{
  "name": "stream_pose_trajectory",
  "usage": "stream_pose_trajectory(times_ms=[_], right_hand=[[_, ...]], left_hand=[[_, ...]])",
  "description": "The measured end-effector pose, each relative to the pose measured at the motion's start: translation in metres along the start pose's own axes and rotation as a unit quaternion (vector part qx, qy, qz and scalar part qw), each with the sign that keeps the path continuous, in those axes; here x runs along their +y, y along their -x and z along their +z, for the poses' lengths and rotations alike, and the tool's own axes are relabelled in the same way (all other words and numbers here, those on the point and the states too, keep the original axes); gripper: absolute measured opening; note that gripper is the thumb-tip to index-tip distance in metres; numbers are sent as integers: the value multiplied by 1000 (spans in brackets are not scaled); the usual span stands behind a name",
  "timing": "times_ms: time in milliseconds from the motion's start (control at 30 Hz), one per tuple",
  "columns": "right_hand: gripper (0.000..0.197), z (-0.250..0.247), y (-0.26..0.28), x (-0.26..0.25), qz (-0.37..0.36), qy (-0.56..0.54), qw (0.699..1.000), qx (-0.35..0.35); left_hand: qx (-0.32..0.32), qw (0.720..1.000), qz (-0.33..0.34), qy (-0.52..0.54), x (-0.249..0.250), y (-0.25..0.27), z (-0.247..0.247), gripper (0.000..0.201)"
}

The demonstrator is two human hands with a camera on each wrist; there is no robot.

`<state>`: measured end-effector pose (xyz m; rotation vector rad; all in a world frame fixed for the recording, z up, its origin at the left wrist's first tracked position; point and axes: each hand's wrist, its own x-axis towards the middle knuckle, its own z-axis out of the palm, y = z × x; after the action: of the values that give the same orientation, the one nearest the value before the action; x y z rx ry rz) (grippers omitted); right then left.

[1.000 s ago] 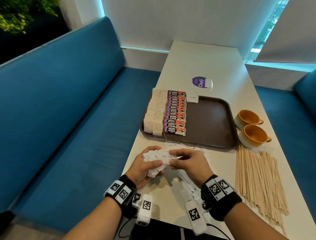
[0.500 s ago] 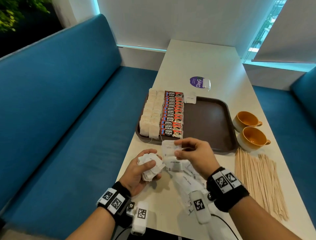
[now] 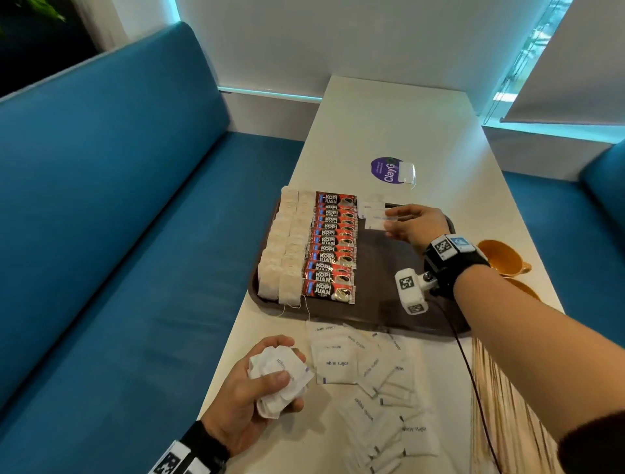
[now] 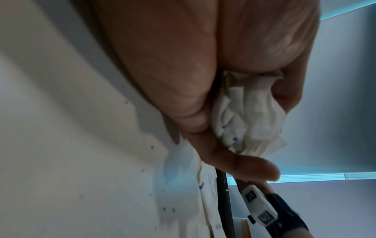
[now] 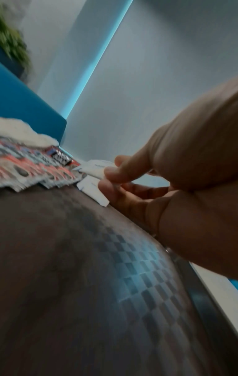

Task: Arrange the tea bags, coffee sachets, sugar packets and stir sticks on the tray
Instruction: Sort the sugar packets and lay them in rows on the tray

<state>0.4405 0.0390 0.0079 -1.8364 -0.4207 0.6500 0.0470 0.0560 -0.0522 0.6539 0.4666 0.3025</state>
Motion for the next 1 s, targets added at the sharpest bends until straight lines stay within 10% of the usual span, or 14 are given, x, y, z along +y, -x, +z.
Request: stream_pose_trajectory(times_ms=[633, 1000], right_hand=[[13, 22, -83, 11, -19, 246, 969, 7], [14, 13, -28, -11, -35, 186, 981, 31]], left_hand=[[22, 998, -59, 3, 9, -9, -3, 95], [14, 998, 9, -55, 2, -3, 1, 72]])
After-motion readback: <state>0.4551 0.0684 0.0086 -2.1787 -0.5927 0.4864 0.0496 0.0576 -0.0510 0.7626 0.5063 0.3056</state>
